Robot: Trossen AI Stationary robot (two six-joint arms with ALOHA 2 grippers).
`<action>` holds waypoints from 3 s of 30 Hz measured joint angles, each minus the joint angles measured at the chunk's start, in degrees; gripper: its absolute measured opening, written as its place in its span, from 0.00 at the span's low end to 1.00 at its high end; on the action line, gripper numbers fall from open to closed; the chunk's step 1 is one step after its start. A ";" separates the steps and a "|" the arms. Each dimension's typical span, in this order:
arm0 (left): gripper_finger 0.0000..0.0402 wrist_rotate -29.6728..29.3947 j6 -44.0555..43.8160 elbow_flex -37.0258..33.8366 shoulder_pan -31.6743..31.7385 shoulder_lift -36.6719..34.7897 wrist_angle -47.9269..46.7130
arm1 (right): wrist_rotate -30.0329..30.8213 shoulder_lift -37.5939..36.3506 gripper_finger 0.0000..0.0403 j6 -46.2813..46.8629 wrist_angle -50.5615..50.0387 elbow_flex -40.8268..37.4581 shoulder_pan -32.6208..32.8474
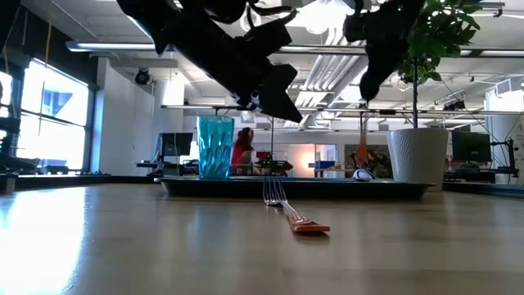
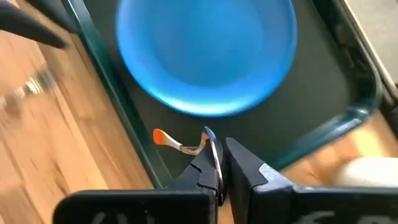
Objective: Pick and place plate/cup/fork/spoon on tray
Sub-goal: Put the orange spoon to the top right of the blue plate on the green tray
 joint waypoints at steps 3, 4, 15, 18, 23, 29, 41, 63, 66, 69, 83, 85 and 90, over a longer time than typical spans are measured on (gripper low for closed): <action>0.15 2.22 0.03 0.00 0.00 0.00 1.01 | -2.54 1.43 0.00 -8.39 -5.06 3.63 -5.43; 0.15 2.61 0.02 0.00 0.00 0.00 1.50 | -2.71 2.19 0.00 -11.08 -5.91 4.42 -7.33; 0.14 4.56 -0.87 0.00 -0.07 0.00 0.43 | -14.96 18.68 0.00 -31.03 -13.84 11.92 -20.37; 0.14 4.56 -1.09 0.00 -0.07 0.00 0.38 | -15.27 23.52 0.00 -34.17 -16.29 15.38 -21.59; 0.14 4.56 -1.28 0.00 0.31 0.00 1.44 | -11.92 31.14 0.00 -35.53 -16.57 22.59 -24.36; 0.14 5.22 -1.39 0.00 0.31 0.00 1.20 | -14.51 39.84 0.00 -38.38 -20.98 31.40 -27.40; 0.14 7.38 -1.90 0.00 0.60 0.00 1.23 | -22.26 51.86 0.00 -40.34 -28.28 41.10 -32.52; 0.14 11.68 -3.97 0.00 2.62 0.00 4.00 | -13.72 57.89 0.19 -28.28 -18.99 40.90 -34.75; 0.14 12.04 -4.54 0.00 2.60 0.00 4.01 | -4.87 57.89 0.24 -22.40 -17.69 40.90 -34.79; 0.14 12.16 -4.96 0.00 2.56 0.00 3.91 | -1.57 57.89 0.27 -17.18 -17.76 40.90 -34.90; 0.14 12.18 -4.99 0.00 2.56 0.00 3.89 | 2.72 57.87 0.28 -14.03 -25.76 40.86 -31.73; 0.14 12.18 -4.96 0.00 2.56 0.00 3.87 | 4.39 57.87 0.28 -12.60 -25.66 40.86 -31.08; 0.14 12.18 -6.13 0.00 2.20 0.00 1.66 | 4.74 57.87 0.28 -9.50 -24.11 40.88 -29.92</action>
